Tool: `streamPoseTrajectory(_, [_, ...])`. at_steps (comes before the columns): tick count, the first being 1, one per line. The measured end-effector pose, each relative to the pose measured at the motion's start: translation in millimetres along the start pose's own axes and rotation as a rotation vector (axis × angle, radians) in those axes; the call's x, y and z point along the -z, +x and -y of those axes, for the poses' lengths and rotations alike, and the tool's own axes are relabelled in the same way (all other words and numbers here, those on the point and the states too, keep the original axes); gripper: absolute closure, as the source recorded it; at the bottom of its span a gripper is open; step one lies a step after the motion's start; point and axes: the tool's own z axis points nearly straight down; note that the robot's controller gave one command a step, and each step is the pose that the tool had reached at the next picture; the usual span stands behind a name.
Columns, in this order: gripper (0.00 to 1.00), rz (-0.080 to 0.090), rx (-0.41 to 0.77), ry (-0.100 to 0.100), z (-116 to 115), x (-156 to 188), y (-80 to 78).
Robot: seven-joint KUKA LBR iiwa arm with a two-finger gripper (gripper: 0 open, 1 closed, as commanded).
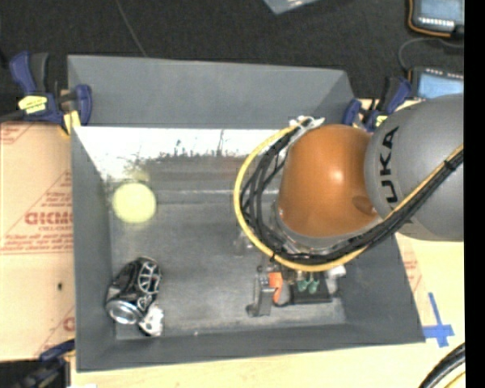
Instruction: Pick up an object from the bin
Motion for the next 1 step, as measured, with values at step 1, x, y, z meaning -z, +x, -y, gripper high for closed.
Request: streamPoseTrajectory(1, [0.00,0.008,-0.002,-0.001,0.2,3.9,-1.7])
